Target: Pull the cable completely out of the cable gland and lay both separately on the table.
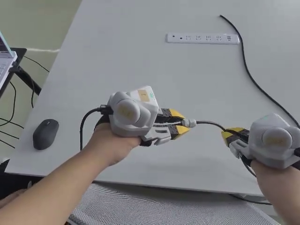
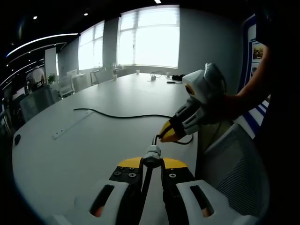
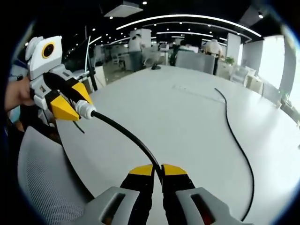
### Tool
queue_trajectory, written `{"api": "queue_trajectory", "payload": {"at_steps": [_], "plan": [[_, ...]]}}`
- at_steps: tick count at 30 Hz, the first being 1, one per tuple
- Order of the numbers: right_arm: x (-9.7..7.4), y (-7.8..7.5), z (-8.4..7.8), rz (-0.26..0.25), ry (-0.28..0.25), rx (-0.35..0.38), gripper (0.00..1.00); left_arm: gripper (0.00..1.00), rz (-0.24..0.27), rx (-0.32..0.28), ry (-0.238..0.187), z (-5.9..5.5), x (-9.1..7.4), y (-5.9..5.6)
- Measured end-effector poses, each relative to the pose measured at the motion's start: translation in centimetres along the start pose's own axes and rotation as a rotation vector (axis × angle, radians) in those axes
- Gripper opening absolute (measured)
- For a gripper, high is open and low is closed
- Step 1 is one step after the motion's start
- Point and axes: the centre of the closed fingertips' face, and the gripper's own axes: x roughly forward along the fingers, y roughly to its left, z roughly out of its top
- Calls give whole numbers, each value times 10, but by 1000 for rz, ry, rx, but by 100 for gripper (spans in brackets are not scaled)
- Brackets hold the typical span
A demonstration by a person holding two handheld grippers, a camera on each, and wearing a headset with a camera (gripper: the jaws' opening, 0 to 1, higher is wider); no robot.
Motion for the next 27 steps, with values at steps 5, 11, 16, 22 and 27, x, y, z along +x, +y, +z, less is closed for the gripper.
{"api": "queue_trajectory", "payload": {"at_steps": [5,11,16,22,27], "plan": [[0,2,-4,5,9,60,1,15,5,0,4,-1,0,0],[-3,3,-3,16,3,31,1,15,11,-1,5,0,-1,0],[-6,2,-1,14,-8,2,2,15,12,-15,-2,1,-1,0],[-9,4,2,11,-3,-86,2,15,15,-9,7,-1,-2,2],[-17,8,14,17,-22,-158,10,15,21,-14,2,0,-3,5]]}}
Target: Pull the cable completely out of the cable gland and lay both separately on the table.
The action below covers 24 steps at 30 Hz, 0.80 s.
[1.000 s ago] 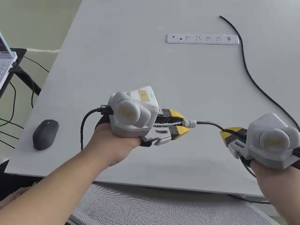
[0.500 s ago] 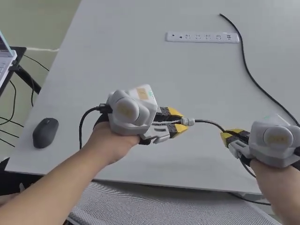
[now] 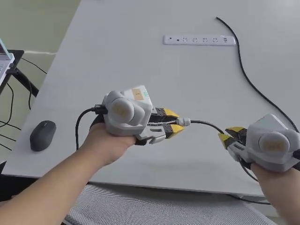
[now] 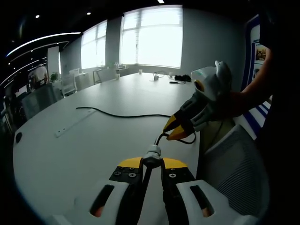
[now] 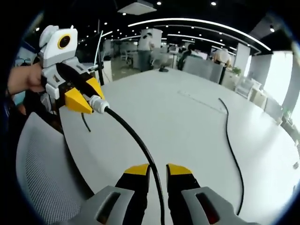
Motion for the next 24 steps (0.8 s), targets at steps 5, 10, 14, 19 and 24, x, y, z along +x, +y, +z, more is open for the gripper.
{"api": "queue_trajectory", "payload": {"at_steps": [5,10,14,19,24], "plan": [[-3,18,27,57,-27,-177,16,15,-6,5,7,-1,-1,-2],[0,44,44,102,-31,-378,14,15,-8,6,12,-3,-1,-2],[3,58,52,120,-38,-439,12,15,-11,7,10,-1,-1,-3],[8,67,52,136,-32,-490,8,15,-19,12,17,-3,-1,-5],[9,71,54,148,-39,-513,4,15,-31,24,26,-5,-1,-11]]}}
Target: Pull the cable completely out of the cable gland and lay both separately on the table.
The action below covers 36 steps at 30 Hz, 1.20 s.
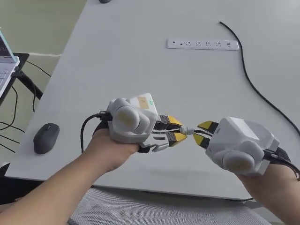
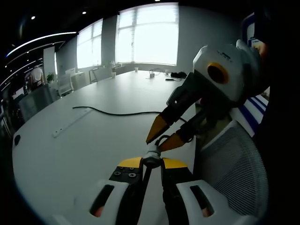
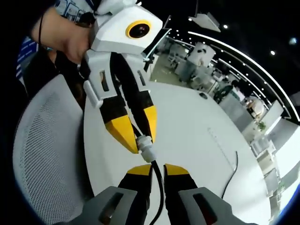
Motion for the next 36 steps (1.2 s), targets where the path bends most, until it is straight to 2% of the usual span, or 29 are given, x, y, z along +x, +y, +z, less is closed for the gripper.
{"api": "queue_trajectory", "payload": {"at_steps": [17,23,31,36], "plan": [[0,-1,-7,-3,-1,75,1,15,-1,10,-1,1,1,-2],[-4,-10,-15,-17,4,128,1,15,6,3,-12,4,-1,0],[-6,-20,-34,-33,0,314,2,15,14,-2,-21,6,-1,3],[-6,-23,-48,-41,7,396,2,15,15,-3,-17,4,0,4]]}}
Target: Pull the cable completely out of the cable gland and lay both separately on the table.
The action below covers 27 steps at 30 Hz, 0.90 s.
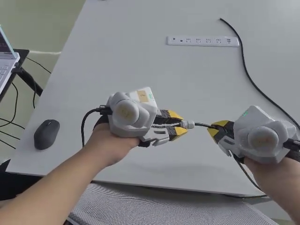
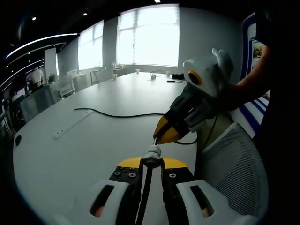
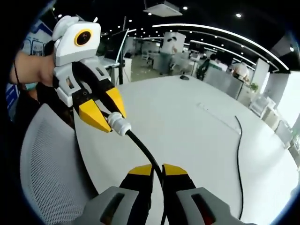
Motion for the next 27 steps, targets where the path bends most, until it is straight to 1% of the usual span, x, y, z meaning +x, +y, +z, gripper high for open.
{"api": "queue_trajectory", "payload": {"at_steps": [7,8,13,16,18,22,25,27], "plan": [[1,-9,-19,-12,22,133,2,15,3,-1,4,-1,1,0],[1,-11,-22,-20,23,168,2,15,4,1,5,-1,1,1],[1,-18,-36,-32,36,279,2,15,8,-1,6,-1,0,2],[2,-21,-42,-41,42,316,2,15,11,-1,7,-2,-1,2],[2,-22,-47,-51,54,325,1,15,13,0,9,-2,-1,2],[2,-23,-55,-57,68,385,2,15,15,2,12,-3,-1,1],[2,-21,-56,-57,71,395,2,15,13,5,13,-2,0,0],[1,-21,-55,-59,69,389,2,15,13,2,12,-2,0,1]]}}
